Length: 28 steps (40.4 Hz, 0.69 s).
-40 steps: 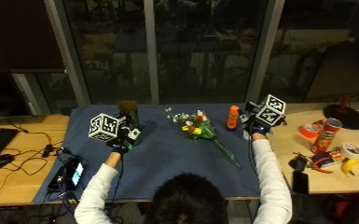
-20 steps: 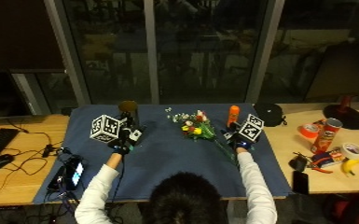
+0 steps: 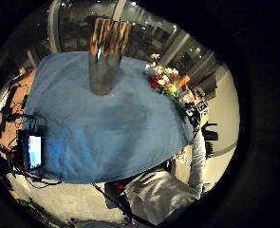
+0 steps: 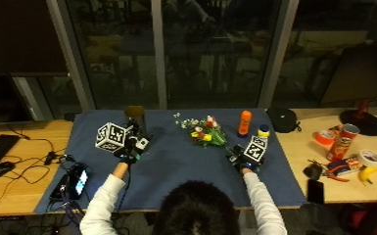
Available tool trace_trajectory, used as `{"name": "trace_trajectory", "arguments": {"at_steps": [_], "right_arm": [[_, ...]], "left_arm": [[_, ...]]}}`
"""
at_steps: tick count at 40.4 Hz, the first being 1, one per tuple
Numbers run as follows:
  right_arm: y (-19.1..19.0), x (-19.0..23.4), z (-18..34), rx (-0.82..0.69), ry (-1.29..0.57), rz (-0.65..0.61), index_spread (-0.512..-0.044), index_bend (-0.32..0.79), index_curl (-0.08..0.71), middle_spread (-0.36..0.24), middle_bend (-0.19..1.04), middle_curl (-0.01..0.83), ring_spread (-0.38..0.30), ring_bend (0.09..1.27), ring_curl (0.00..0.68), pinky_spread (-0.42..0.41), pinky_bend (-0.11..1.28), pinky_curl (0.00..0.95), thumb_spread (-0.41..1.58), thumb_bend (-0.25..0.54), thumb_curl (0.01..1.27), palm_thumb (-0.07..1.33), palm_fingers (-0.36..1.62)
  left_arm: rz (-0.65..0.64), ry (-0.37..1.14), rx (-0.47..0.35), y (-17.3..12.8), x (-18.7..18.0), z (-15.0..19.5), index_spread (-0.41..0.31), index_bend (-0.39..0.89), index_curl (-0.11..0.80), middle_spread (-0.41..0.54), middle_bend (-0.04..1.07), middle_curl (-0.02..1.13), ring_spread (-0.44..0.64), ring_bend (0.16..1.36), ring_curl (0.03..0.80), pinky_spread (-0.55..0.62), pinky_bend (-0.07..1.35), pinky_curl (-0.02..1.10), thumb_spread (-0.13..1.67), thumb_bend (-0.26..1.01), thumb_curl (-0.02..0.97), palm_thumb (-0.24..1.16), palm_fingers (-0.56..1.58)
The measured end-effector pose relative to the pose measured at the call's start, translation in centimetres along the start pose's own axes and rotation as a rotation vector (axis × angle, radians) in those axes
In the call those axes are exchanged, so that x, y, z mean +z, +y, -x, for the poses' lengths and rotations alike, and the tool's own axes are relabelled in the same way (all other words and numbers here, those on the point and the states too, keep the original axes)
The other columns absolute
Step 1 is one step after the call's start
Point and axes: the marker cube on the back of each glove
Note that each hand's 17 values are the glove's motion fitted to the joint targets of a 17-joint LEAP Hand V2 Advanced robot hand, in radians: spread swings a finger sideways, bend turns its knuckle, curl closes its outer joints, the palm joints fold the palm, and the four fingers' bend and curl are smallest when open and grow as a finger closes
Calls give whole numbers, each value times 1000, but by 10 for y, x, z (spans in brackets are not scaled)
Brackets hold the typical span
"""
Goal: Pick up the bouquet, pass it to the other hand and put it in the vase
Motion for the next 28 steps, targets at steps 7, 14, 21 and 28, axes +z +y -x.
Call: {"name": "trace_trajectory", "arguments": {"at_steps": [7, 14, 21, 28], "right_arm": [[2, 12, 5, -23, 28, 31, -198, 45, 87, 11, 365, 417, -35, 724, 379, 170, 739, 373, 1077, 7, 296, 310, 476], [-12, 15, -1, 79, 165, -132, -198, 92, 104, -31, 447, 441, -92, 717, 379, 27, 695, 360, 1109, 46, 319, 459, 686], [-16, 12, 1, 58, 185, -226, -202, 199, 179, -83, 451, 461, -143, 721, 396, -114, 647, 365, 1120, 127, 355, 687, 1028], [-17, -1, 0, 58, 261, -443, -229, 262, 276, -136, 461, 489, -200, 688, 430, -227, 628, 395, 1043, 149, 404, 840, 1301]], "left_arm": [[-1, 6, -12, 0, 4, -1, 75, 121, 208, 349, 215, 346, 391, 718, 266, 434, 523, 333, 1035, -25, 307, 168, -2], [2, 20, -2, -1, 10, -2, 75, 120, 208, 349, 214, 348, 391, 718, 266, 434, 522, 334, 1037, -25, 306, 169, -2], [26, 22, -20, -2, 19, 5, 75, 120, 209, 350, 213, 349, 391, 718, 266, 434, 522, 335, 1037, -25, 306, 170, -2], [26, 15, -29, -6, 28, 10, 77, 117, 205, 350, 213, 350, 391, 720, 266, 434, 522, 336, 1038, -25, 305, 170, -4]]}}
